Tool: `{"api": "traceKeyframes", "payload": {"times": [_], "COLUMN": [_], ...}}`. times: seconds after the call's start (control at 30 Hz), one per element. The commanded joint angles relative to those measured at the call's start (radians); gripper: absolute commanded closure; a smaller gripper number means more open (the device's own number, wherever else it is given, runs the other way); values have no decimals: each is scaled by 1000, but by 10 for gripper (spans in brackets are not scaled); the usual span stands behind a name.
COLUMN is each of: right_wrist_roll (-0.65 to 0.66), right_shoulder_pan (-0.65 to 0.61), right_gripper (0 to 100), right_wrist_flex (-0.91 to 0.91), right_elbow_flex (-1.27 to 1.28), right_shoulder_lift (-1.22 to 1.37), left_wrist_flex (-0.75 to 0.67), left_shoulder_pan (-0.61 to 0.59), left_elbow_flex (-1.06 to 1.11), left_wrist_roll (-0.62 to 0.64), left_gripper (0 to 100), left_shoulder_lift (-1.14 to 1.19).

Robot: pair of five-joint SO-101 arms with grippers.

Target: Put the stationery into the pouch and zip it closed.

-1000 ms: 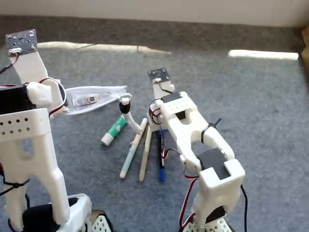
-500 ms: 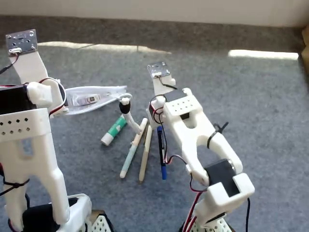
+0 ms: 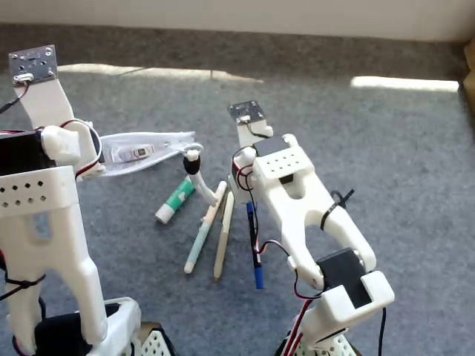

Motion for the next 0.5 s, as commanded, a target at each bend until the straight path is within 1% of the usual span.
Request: {"api": "traceKeyframes", "payload": {"times": [0.0, 0.23, 0.33, 0.47], "right_wrist_roll": [8, 8, 8, 6], "right_shoulder_pan": [-4, -4, -4, -38], "right_gripper": [990, 990, 990, 990], "right_wrist_flex": [12, 13, 5, 5], "right_elbow_flex": [-44, -28, 22, 47], "right_shoulder_lift": [-87, -266, -323, -363], "left_wrist_flex": [-20, -49, -54, -54], "left_shoulder_pan": [-8, -7, -7, -7], "left_elbow_flex": [2, 35, 38, 38], "left_wrist_roll": [-5, -5, -3, -3], "left_gripper": [994, 994, 994, 994], "left_shoulder_lift": [1, -5, -5, -5]}}
